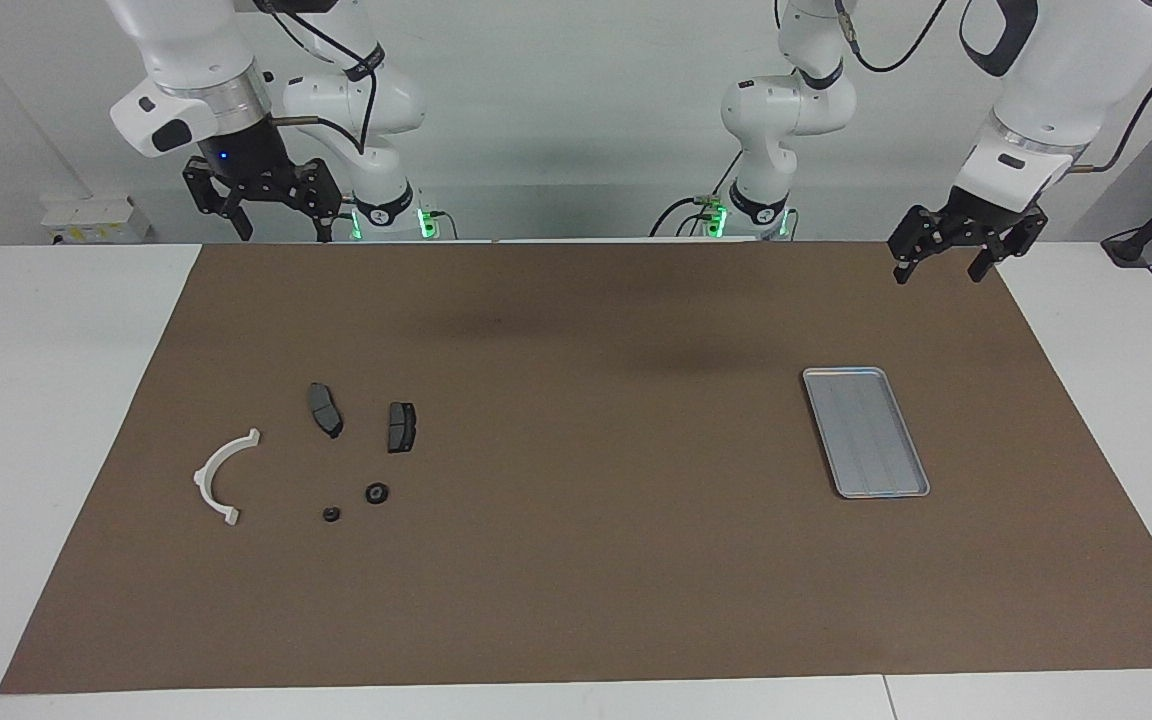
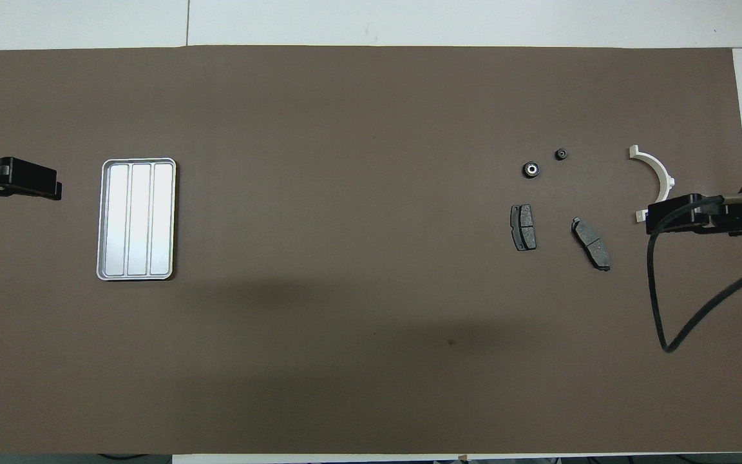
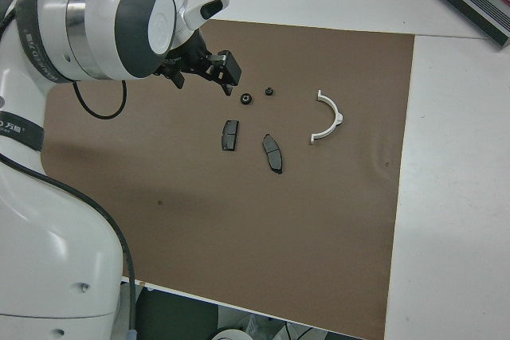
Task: Place bearing gear from tray to pile
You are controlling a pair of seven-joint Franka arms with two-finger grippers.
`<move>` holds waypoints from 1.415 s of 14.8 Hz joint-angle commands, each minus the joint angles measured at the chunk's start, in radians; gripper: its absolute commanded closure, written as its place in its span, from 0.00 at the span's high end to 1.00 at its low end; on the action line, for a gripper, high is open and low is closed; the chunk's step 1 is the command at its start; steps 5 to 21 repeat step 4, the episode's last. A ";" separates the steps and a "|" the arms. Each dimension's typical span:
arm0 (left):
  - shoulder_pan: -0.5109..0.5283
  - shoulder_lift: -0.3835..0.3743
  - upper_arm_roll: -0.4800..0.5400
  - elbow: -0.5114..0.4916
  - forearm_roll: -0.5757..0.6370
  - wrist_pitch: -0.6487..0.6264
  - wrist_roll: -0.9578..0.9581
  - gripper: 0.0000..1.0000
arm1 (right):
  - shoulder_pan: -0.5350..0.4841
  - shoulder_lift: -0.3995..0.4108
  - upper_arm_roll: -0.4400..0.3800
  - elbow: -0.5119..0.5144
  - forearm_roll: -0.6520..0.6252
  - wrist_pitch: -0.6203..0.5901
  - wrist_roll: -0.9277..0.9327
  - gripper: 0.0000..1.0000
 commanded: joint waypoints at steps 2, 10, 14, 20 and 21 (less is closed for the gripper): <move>-0.011 -0.004 0.012 -0.009 -0.012 0.014 0.013 1.00 | 0.000 -0.008 0.002 -0.001 -0.015 0.006 0.001 1.00; -0.011 -0.005 0.012 -0.009 -0.012 0.014 0.013 1.00 | -0.006 -0.009 0.001 0.000 -0.015 0.001 0.001 1.00; -0.011 -0.005 0.012 -0.009 -0.012 0.014 0.013 1.00 | -0.006 -0.009 0.001 0.000 -0.015 0.001 0.001 1.00; -0.011 -0.005 0.012 -0.009 -0.012 0.014 0.013 1.00 | -0.006 -0.009 0.001 0.000 -0.015 0.001 0.001 1.00; -0.011 -0.005 0.012 -0.009 -0.012 0.014 0.013 1.00 | -0.006 -0.009 0.001 0.000 -0.015 0.001 0.001 1.00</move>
